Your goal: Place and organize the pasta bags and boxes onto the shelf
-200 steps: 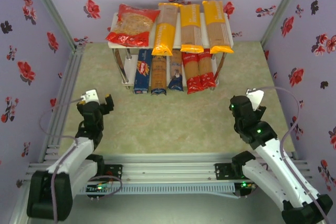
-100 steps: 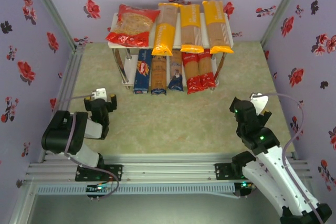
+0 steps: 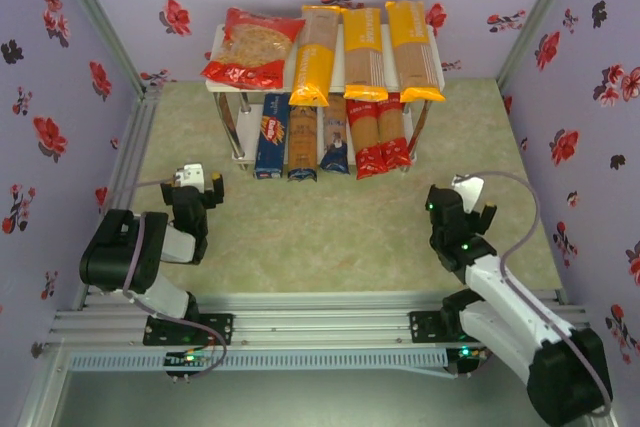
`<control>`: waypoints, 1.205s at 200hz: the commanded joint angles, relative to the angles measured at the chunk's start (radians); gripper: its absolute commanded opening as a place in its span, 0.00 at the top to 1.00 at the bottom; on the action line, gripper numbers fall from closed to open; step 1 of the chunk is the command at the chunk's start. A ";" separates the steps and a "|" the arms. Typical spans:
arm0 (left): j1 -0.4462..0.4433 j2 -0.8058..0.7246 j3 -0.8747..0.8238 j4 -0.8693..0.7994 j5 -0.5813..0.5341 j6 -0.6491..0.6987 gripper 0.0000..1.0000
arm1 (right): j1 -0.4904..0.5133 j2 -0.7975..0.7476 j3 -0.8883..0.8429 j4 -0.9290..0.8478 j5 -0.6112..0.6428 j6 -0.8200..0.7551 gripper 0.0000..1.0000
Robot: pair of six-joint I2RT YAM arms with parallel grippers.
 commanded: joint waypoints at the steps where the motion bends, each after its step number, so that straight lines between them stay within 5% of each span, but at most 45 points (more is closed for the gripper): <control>1: 0.008 -0.002 0.016 0.035 0.009 0.026 0.00 | -0.079 0.129 -0.033 0.372 -0.014 -0.122 0.01; 43: 0.009 -0.004 0.019 0.028 0.009 0.025 0.00 | -0.196 0.427 -0.064 0.754 -0.188 -0.105 0.01; 132: 0.015 -0.006 0.037 -0.009 0.007 0.018 0.00 | -0.259 0.619 -0.054 0.970 -0.509 -0.229 0.01; 241: 0.056 -0.019 0.128 -0.183 0.009 -0.042 0.00 | -0.317 0.691 0.044 0.845 -0.571 -0.177 0.01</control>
